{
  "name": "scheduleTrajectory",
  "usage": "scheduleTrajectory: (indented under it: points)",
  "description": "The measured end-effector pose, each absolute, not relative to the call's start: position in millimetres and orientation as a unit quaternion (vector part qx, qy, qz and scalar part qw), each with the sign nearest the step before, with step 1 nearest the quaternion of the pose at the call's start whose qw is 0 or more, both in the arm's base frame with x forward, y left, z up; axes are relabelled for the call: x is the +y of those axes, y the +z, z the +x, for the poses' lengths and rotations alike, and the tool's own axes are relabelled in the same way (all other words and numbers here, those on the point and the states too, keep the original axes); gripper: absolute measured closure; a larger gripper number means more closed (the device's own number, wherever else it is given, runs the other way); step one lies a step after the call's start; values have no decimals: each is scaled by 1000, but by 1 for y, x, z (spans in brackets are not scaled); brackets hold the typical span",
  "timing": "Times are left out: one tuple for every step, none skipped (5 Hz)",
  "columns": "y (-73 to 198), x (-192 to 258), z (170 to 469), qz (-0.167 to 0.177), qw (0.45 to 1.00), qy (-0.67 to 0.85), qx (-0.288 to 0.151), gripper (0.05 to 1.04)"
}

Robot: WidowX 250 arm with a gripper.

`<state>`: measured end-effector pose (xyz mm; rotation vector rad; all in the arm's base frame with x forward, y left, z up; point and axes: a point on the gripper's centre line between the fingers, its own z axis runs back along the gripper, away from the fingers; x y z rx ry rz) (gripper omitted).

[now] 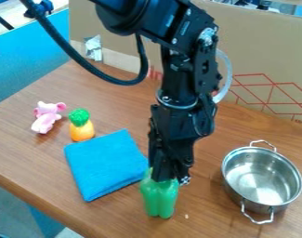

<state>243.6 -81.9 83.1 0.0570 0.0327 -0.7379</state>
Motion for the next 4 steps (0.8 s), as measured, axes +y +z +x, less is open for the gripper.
scheduleTrajectory:
  points:
    - [83,-80,240,27,932,-361,29,971]
    - [96,-78,248,11,937,-348,22,977]
    - [122,-70,273,-9,950,-312,-15,977]
    - [142,-61,306,-30,960,-276,-46,977]
